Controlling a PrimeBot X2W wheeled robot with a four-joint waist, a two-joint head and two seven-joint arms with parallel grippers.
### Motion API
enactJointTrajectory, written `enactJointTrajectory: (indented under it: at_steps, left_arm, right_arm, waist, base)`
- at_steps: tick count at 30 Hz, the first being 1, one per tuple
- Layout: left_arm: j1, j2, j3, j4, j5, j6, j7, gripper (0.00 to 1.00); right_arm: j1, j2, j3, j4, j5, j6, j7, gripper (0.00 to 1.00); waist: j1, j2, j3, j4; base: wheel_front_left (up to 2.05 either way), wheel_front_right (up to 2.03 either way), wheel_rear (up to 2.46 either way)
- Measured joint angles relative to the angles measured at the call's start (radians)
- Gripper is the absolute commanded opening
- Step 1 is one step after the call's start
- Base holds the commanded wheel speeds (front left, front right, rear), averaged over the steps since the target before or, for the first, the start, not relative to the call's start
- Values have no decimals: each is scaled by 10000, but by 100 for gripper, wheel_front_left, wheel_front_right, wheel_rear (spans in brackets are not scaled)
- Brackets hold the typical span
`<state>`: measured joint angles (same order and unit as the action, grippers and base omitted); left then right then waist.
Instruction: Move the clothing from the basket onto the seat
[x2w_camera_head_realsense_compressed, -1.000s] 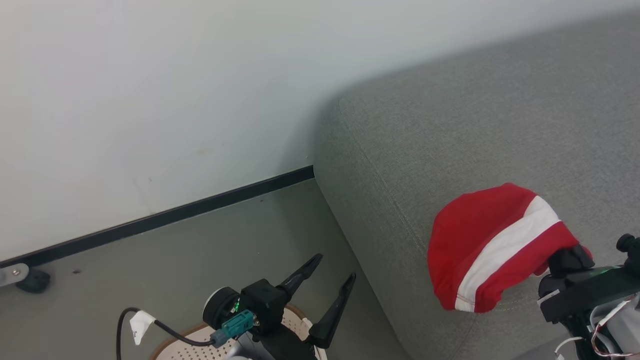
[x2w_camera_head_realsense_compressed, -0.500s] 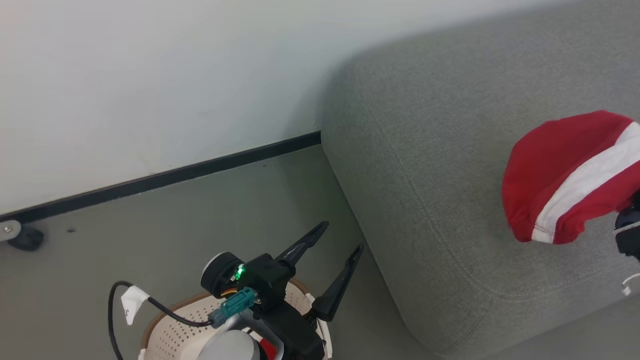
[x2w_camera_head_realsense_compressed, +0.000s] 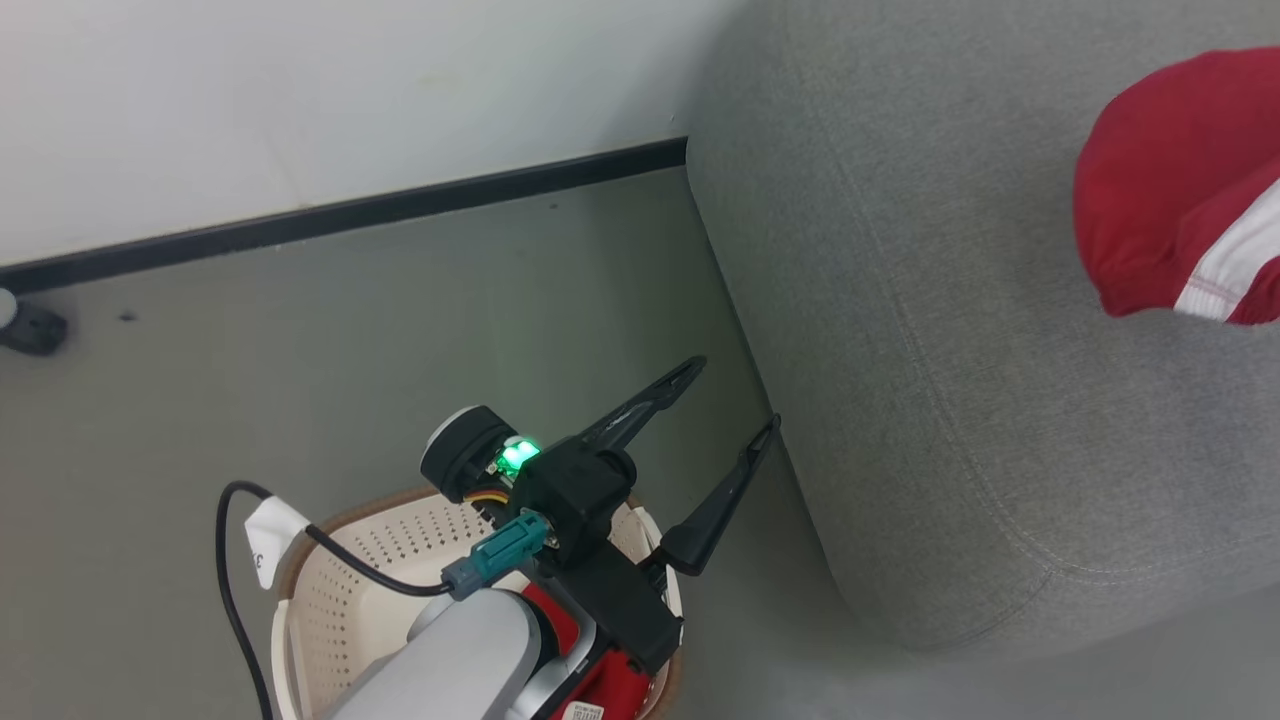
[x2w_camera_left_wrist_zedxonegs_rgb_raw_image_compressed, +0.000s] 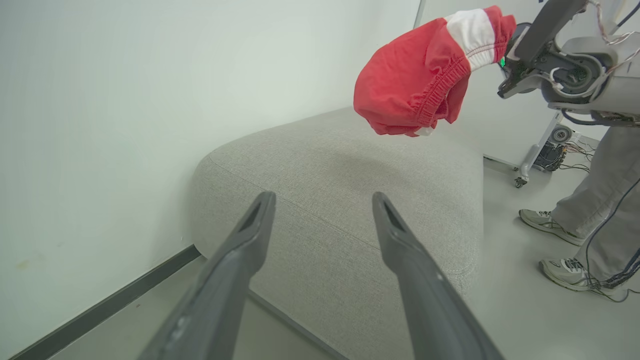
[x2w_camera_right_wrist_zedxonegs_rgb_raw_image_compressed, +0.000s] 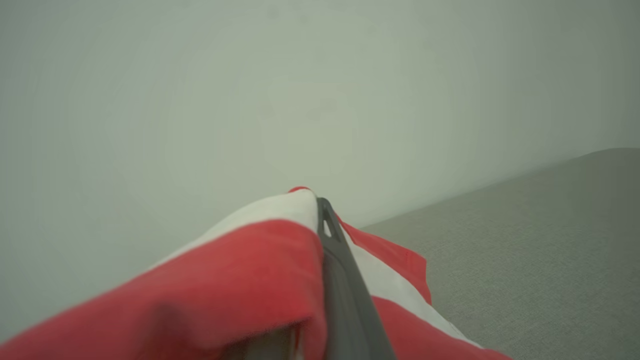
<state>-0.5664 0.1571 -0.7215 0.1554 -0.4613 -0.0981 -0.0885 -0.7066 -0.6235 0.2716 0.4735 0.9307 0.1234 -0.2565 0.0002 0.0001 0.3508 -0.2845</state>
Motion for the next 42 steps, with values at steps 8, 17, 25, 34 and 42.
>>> enactJointTrajectory:
  at_steps: [8,17,25,34,42]
  left_arm:
    - [-696,12,-69,-251,357,-79,253,100]
    - [-1272,190,-15,-142,426,-82,441,100]
    - [-1348,259,-36,134,495,-92,426,100]
    - [-1448,253,-40,477,491,-167,236,100]
    - [-1446,205,-50,786,460,-169,56,100]
  right_arm:
    - [-755,-305,-359,637,393,0,0,0]
    - [-1764,-372,-616,1325,917,0,-2,0]
    - [-2259,-104,-575,2297,1012,0,-2,0]
    - [-2206,46,619,3262,683,2,2,0]
    - [-2123,-4,1712,3768,232,12,393,0]
  waist:
    - [1,0,1054,264]
    - [1,1,2248,488]
    - [0,0,2812,517]
    - [-1,0,2790,518]
    - [-1,-1,2519,478]
  base:
    - [0,0,0]
    - [0,0,0]
    - [0,0,0]
    - [0,0,0]
    - [0,0,0]
